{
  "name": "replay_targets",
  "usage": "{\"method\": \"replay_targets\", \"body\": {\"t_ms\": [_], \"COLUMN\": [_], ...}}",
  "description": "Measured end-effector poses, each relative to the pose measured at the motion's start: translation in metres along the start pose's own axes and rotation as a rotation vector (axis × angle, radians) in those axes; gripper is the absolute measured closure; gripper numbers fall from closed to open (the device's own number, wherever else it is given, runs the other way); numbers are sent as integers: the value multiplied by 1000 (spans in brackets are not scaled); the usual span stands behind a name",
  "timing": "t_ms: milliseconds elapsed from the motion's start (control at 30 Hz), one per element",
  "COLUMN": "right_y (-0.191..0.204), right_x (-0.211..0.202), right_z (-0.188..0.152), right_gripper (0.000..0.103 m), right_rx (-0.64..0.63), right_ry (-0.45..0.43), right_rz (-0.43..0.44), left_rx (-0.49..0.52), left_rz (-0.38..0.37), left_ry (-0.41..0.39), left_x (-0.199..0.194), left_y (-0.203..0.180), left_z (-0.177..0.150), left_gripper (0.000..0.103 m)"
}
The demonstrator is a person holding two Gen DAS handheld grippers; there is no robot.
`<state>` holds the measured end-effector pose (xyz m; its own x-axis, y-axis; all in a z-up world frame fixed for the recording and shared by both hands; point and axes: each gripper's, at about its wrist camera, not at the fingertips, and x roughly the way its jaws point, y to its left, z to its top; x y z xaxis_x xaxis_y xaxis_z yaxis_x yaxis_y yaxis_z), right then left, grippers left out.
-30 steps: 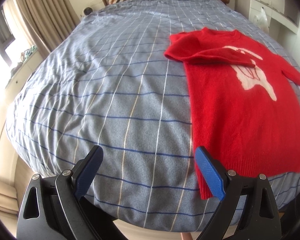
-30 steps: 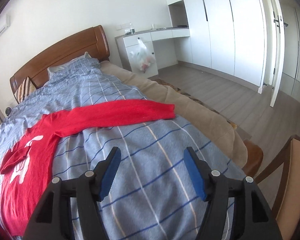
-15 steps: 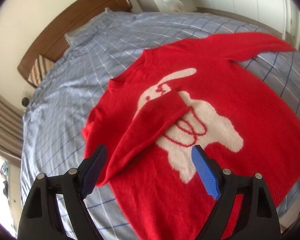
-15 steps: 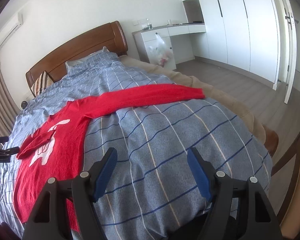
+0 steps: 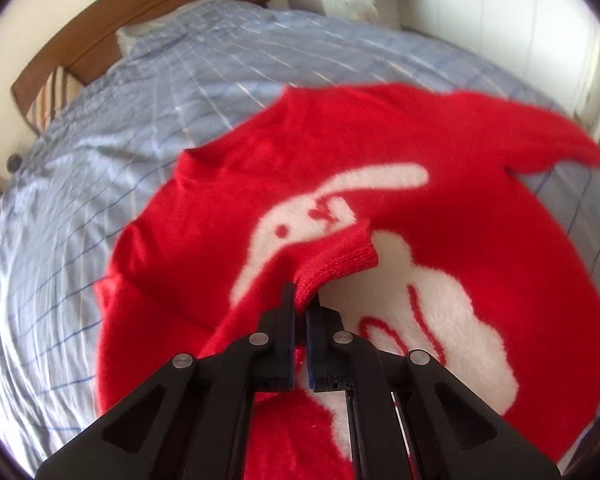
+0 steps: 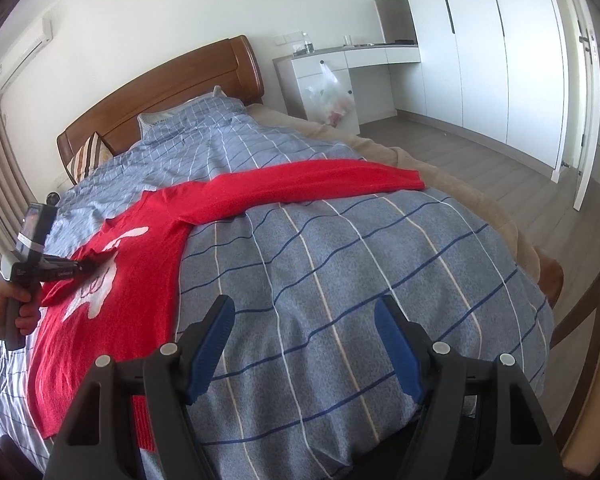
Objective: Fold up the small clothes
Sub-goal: 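Drag the held sleeve across the sweater body with the left tool, release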
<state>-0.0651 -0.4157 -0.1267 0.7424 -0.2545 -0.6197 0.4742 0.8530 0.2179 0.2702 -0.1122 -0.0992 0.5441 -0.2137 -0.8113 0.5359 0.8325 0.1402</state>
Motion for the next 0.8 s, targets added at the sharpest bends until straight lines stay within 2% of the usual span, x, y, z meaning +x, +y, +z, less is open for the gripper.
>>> {"method": "replay_targets", "body": {"t_ms": [100, 167, 233, 267, 333, 433, 500, 633, 800], "right_y": [3, 5, 8, 10, 13, 17, 18, 20, 15], "right_x": [-8, -11, -11, -11, -9, -6, -5, -2, 0], "right_z": [-1, -3, -5, -5, -7, -9, -11, -15, -15], "right_gripper": [31, 31, 31, 31, 31, 31, 31, 31, 31], "right_rx": [-13, -14, -17, -22, -30, -33, -32, -35, -14], "right_ry": [-31, -38, -32, -30, -24, -17, -13, -5, 1], "right_rz": [1, 7, 20, 25, 35, 42, 44, 39, 24], "left_rx": [-290, -505, -664, -724, -830, -924, -965, -976, -1038], "left_rz": [20, 93, 235, 317, 433, 526, 523, 541, 525], "left_ry": [-110, -155, -172, -163, -129, -59, -12, 57, 98], "left_x": [-55, -88, -111, -118, -124, -116, -100, -71, -52], "left_y": [88, 157, 216, 240, 277, 300, 301, 286, 281], "left_z": [-12, -40, -76, -96, -134, -182, -204, -228, -258], "left_gripper": [101, 101, 101, 101, 101, 101, 101, 101, 101]}}
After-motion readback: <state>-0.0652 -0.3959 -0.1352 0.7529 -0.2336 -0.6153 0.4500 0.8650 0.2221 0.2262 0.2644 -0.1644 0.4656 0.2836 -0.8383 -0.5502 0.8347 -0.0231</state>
